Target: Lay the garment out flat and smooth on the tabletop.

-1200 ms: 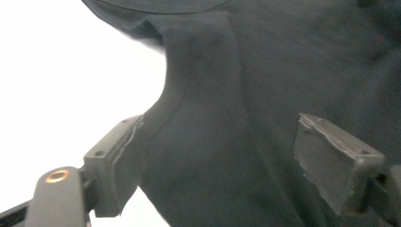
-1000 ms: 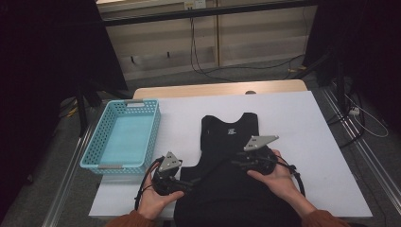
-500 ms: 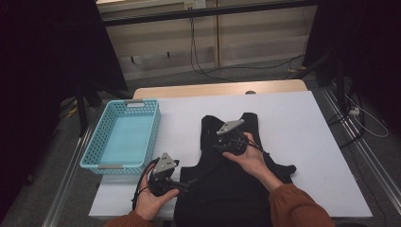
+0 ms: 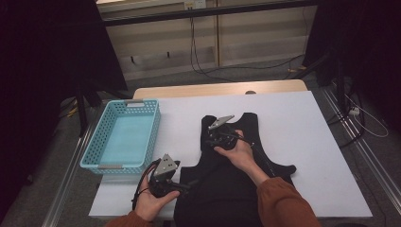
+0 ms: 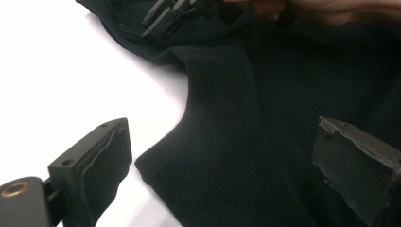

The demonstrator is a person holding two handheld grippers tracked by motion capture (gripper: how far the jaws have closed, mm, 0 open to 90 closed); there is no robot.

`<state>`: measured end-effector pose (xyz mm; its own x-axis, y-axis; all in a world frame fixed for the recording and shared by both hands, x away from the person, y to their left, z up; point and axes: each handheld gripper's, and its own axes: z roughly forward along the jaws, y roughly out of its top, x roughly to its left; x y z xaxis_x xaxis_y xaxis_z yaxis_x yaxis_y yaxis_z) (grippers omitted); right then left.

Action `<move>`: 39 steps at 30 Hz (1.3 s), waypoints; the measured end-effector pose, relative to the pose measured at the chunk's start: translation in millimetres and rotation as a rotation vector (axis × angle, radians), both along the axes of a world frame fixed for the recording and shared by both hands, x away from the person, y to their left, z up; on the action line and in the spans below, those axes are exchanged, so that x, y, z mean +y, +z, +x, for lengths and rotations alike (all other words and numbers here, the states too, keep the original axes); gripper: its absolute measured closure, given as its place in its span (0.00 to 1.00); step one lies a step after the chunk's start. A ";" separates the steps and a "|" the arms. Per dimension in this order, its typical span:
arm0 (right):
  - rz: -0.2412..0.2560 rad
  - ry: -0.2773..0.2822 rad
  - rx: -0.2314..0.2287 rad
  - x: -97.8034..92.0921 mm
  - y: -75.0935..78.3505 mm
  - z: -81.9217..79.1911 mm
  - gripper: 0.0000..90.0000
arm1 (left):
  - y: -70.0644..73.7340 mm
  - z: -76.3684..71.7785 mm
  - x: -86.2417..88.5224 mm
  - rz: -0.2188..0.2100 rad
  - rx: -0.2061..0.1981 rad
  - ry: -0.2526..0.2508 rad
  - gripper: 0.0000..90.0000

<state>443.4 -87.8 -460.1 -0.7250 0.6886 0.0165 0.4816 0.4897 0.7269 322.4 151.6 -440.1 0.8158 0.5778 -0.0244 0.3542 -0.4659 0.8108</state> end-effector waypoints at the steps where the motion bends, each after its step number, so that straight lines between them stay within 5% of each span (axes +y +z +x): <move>1: 0.002 -0.001 0.001 -0.2 0.1 -0.1 0.85 | -0.1 0.0 -0.2 0.004 0.000 0.002 0.07; 6: 0.005 0.009 -0.011 1.6 2.0 -2.5 0.94 | -1.3 0.1 0.1 0.011 0.011 0.019 0.09; 16: 0.016 0.015 -0.057 -3.7 14.4 -9.5 0.97 | -9.4 -5.1 -12.8 0.089 0.060 -0.085 0.15; 28: 0.006 -0.058 -0.061 -28.4 11.5 -4.4 0.98 | -20.1 -5.5 -19.0 0.176 0.102 -0.104 0.10; 36: 0.010 -0.066 -0.047 -29.6 0.0 4.2 0.96 | -19.9 -11.0 -14.6 0.179 0.103 -0.114 0.11; 39: 0.009 -0.080 -0.046 -29.2 -3.5 5.8 0.87 | -18.8 -9.8 -13.6 0.164 0.115 -0.108 0.11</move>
